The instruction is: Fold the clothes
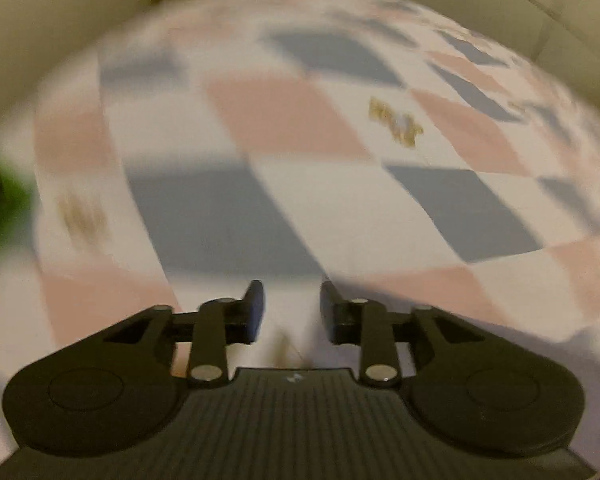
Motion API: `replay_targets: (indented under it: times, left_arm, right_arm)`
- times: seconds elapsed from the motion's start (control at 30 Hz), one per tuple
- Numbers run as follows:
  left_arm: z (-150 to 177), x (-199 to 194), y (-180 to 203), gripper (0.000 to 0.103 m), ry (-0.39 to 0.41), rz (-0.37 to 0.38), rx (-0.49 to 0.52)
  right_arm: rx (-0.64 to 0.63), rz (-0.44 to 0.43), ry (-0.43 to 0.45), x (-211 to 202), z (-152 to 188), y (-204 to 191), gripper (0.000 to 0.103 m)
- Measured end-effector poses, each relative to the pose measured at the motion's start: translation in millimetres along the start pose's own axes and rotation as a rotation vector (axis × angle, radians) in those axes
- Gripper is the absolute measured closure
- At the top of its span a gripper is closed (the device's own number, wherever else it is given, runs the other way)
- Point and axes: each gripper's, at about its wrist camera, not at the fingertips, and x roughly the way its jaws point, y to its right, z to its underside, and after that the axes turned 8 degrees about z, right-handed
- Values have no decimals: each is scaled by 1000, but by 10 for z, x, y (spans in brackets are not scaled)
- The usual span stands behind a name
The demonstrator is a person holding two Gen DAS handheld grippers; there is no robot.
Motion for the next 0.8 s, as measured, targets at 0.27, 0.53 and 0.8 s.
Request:
replay_targets:
  times: [0.27, 0.53, 0.8]
  left_arm:
    - [460, 362, -520, 61, -81, 260, -510]
    - [241, 162, 84, 102, 182, 132, 156]
    - [510, 455, 66, 83, 125, -247, 356]
  right_arm:
    - [14, 1, 3, 42, 20, 26, 26]
    - [-9, -1, 3, 34, 53, -1, 25]
    - [-38, -35, 16, -17, 92, 10, 23]
